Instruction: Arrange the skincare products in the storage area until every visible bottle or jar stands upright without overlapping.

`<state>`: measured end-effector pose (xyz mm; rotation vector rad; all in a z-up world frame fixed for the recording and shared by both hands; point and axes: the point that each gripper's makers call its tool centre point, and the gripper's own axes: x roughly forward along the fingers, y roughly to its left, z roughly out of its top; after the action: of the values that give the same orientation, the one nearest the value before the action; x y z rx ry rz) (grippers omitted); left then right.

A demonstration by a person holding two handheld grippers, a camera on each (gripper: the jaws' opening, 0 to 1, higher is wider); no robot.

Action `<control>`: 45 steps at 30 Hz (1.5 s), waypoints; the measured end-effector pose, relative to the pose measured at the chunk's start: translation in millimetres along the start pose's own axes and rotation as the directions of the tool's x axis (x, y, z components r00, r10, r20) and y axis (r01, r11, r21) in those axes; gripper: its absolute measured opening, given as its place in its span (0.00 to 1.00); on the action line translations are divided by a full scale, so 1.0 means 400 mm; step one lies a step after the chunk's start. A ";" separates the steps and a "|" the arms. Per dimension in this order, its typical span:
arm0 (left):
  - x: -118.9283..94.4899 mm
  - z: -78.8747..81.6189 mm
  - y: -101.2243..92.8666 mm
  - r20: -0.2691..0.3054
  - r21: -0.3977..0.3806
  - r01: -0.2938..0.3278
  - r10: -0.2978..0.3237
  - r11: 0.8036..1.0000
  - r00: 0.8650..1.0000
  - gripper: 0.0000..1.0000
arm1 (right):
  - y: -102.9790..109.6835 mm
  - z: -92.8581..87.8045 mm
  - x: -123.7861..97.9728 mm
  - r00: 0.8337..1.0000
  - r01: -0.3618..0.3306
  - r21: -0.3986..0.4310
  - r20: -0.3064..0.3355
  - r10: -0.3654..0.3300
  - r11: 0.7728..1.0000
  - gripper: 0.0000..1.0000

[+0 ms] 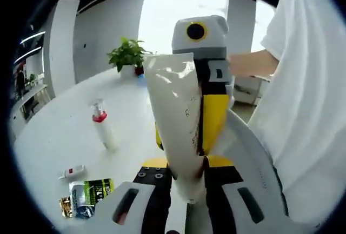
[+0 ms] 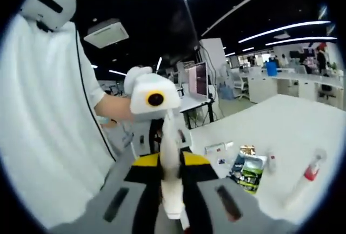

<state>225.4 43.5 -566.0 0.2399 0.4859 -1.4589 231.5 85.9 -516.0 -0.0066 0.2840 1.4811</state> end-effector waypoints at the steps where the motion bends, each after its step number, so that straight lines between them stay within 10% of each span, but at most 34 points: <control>1: 0.001 0.002 -0.002 0.001 0.005 0.009 -0.009 1.000 1.000 0.19 | 0.002 0.001 -0.002 1.000 -0.012 -0.006 -0.001 0.012 1.000 0.13; 15: 0.029 -0.010 0.033 -0.028 0.052 -0.012 0.013 0.999 1.000 0.16 | -0.026 -0.026 -0.015 0.997 -0.051 -0.030 -0.055 0.049 0.998 0.14; 30: 0.101 -0.077 0.127 0.043 -0.037 -0.156 0.157 0.987 0.987 0.16 | -0.137 -0.114 -0.008 0.973 0.223 0.018 -0.058 -0.222 0.975 0.22; 45: 0.153 -0.122 0.185 0.033 0.017 -0.148 0.148 0.989 0.988 0.17 | -0.212 -0.178 -0.016 0.924 0.380 0.064 -0.062 -0.376 0.923 0.27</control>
<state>292.5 18.8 -646.8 0.2625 0.4201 -1.3207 301.1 58.7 -597.9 -0.0352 0.3564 1.0853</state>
